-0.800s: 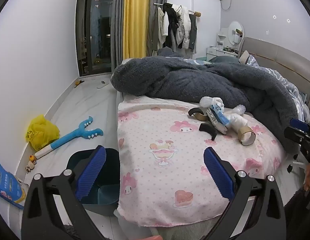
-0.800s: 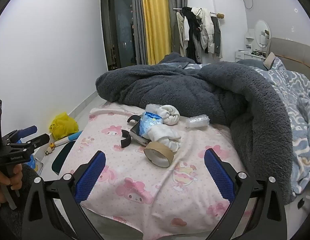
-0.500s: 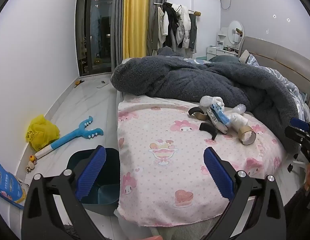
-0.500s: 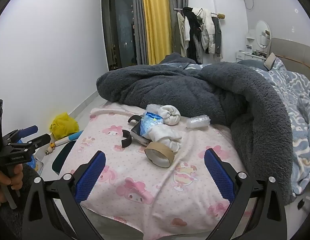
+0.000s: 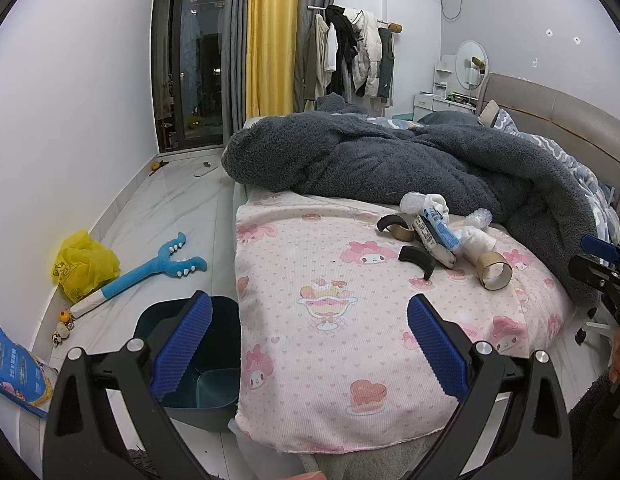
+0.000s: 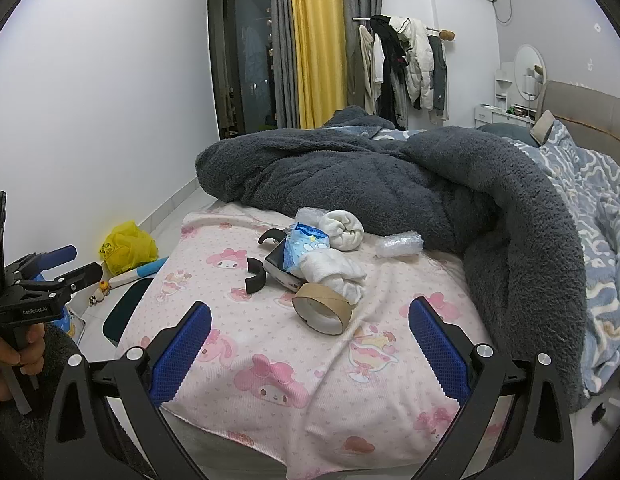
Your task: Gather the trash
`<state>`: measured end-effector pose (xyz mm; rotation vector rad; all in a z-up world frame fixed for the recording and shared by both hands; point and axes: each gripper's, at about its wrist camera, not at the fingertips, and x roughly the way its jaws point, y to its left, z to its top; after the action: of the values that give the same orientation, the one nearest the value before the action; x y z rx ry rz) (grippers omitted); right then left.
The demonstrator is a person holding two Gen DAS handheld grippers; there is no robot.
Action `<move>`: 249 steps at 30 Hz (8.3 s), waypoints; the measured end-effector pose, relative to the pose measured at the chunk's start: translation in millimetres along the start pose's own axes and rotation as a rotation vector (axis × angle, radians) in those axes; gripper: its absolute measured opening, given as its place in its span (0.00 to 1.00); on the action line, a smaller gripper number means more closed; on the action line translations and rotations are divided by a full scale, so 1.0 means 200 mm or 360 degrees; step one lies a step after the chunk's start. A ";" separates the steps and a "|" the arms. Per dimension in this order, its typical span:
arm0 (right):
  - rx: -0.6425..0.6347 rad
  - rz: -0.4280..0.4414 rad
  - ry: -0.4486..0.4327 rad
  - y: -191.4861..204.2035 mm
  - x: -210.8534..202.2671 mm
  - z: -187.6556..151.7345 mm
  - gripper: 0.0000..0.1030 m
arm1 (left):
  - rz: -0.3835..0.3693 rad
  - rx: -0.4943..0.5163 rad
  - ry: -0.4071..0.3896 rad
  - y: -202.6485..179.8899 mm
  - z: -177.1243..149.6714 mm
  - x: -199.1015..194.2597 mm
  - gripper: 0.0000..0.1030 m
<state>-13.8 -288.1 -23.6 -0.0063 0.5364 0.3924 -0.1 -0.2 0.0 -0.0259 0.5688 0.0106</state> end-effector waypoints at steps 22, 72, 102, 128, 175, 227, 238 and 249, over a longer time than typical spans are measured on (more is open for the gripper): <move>-0.0004 -0.0002 -0.0005 0.00 -0.01 0.00 0.97 | 0.0000 0.0001 0.0001 0.00 0.00 0.00 0.97; 0.0051 -0.0029 0.0004 -0.03 -0.02 0.02 0.97 | -0.0073 -0.0082 0.0054 0.04 0.01 0.02 0.97; 0.0084 -0.0145 0.0295 0.01 0.45 -0.06 0.79 | -0.0457 0.0186 0.0047 -0.05 0.11 0.36 0.96; 0.0095 -0.0216 0.0368 -0.03 0.66 -0.06 0.57 | -0.0713 0.0369 0.0178 -0.24 0.12 0.72 0.87; 0.0173 -0.0235 0.0444 -0.04 0.62 -0.02 0.46 | -0.0819 0.0371 0.0334 -0.27 0.16 0.87 0.45; -0.0004 0.0455 0.0374 0.98 0.86 0.40 0.45 | 0.0000 -0.0246 0.0817 0.98 -0.26 0.89 0.45; -0.0132 0.0559 0.0465 1.26 1.05 0.39 0.45 | 0.0060 -0.0395 0.1050 1.17 -0.43 0.97 0.45; -0.0145 0.0623 0.0615 1.43 1.24 0.32 0.45 | 0.0059 -0.0506 0.1093 1.30 -0.48 0.95 0.59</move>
<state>108.6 73.5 -64.7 -0.0667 0.9052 0.8068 104.1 257.2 -189.4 -0.3386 1.2500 0.1318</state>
